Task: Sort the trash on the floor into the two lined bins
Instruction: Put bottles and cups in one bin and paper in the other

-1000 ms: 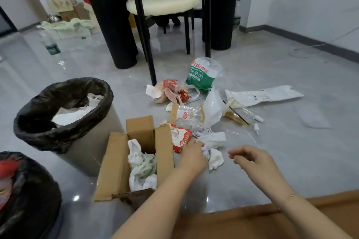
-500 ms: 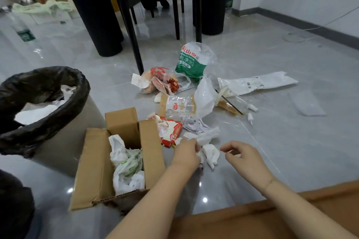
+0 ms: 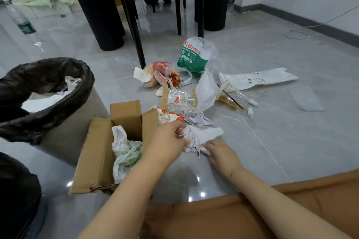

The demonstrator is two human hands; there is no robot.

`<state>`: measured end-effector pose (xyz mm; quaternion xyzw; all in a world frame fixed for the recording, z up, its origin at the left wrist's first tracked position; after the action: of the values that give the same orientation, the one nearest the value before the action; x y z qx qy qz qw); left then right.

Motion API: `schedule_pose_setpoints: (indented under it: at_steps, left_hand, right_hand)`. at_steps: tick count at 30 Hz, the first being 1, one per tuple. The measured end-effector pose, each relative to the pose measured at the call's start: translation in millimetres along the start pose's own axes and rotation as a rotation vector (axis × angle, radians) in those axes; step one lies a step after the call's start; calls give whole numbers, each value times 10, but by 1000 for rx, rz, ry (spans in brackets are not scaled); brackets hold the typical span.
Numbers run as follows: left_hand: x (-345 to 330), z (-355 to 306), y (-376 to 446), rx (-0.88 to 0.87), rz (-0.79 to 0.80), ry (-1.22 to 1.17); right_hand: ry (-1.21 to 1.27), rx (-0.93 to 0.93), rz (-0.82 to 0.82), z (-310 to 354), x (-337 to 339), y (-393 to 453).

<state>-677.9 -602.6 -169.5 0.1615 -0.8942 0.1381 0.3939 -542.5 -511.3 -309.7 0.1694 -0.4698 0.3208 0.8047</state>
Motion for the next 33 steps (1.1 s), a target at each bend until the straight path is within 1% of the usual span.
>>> schedule_pose_setpoints:
  at_steps: [2,3,6,8,9,10,12,13,14,16,19,22,29,31,33]
  left_hand:
    - [29,-38,59,-2,2,-48]
    - [53,-51,72,-5,-1,-64]
    - [133,-74,80,-23,-24,-93]
    - [172,-81,74,-7,-31,-143]
    - [174,-94,52,25,-6,-237]
    - [149,-105,26,71,53,-386]
    - [37,-182,-88,190,214,-727]
    - [-19,-236,-155,236,269,-846]
    - [-75,-264,-196,267,295,-913]
    - [-164,-326,-277,306,305,-996]
    - [-273,-329,-396,387,288,-1087]
    - [-324,-319,-514,444,305,-1164]
    - [-382,-294,-664,412,308,-1029]
    - [-384,-261,-649,424,289,-982]
    - [-393,-236,-633,446,283,-975]
  right_hand:
    - [-13,8,-36,20,103,-88]
    - [49,-3,-79,26,221,-141]
    - [389,-90,-270,111,745,-329]
    - [630,-116,-323,263,1057,-473]
    - [729,-101,-332,356,1195,-543]
    - [804,-82,-351,433,1307,-605]
    - [878,-33,-438,568,1514,-751]
    - [886,-13,-505,611,1586,-831]
    - [883,3,-568,647,1616,-896]
    - [860,18,-631,709,1598,-980]
    - [738,88,-604,785,1512,-974]
    - [720,131,-587,758,1491,-955]
    - [501,311,-460,894,1451,-935]
    - [484,337,-426,923,1429,-929]
    - [506,342,-433,926,1425,-937]
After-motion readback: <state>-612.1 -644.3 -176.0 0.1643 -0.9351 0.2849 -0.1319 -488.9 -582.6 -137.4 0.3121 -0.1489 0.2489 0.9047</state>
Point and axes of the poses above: each hand's wrist, its own y-axis towards the middle knuckle, its own x-axis out of the back of the hand, z = x × y, the point moved 7 cm from there along y, towards the middle knuckle, and after that the axes turned 7 degrees about y, right-handed, at the moved point
